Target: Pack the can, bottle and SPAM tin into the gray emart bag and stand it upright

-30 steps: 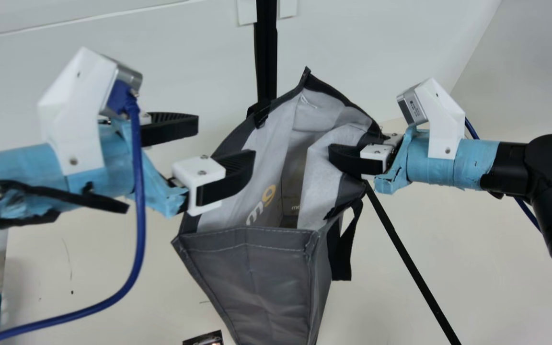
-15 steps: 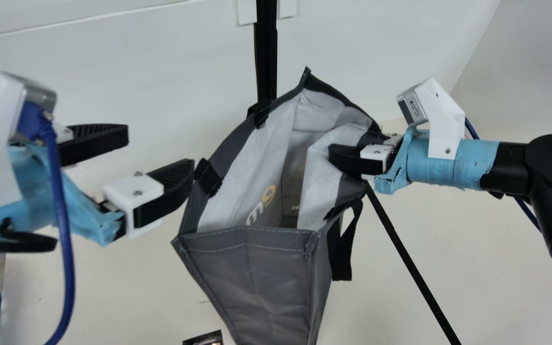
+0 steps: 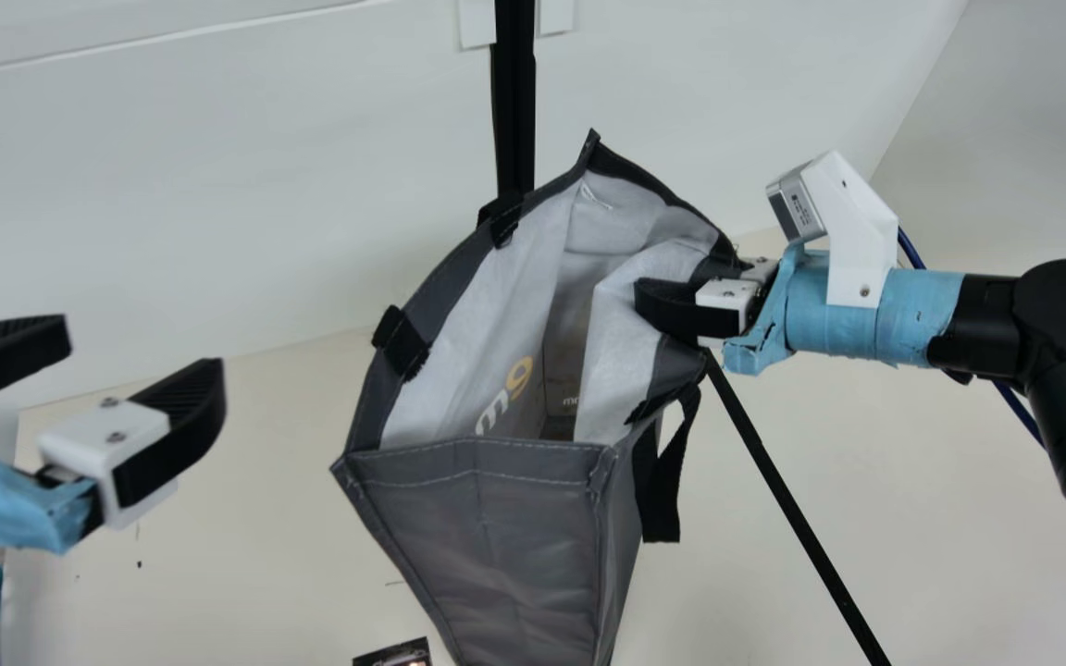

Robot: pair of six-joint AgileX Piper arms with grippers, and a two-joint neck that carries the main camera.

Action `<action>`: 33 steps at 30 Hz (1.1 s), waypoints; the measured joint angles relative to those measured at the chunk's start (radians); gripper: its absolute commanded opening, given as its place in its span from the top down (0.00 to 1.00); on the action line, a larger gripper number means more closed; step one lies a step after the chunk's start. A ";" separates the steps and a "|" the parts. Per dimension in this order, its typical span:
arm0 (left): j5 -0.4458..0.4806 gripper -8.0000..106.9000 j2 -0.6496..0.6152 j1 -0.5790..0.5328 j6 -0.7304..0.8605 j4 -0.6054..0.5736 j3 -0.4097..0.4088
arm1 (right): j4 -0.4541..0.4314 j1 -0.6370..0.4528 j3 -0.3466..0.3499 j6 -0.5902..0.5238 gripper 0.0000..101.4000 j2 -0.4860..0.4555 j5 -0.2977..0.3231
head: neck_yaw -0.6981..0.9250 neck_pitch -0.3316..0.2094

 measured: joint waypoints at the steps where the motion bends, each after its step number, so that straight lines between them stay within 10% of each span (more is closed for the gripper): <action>1: 0.002 0.15 -0.009 0.004 -0.014 0.016 0.011 | 0.000 0.000 0.000 0.000 1.00 0.000 0.000 | -0.002 0.000; 33: 0.191 0.15 -0.203 -0.069 -0.521 0.721 0.252 | 0.000 0.000 0.000 0.000 1.00 0.000 0.000 | -0.002 0.000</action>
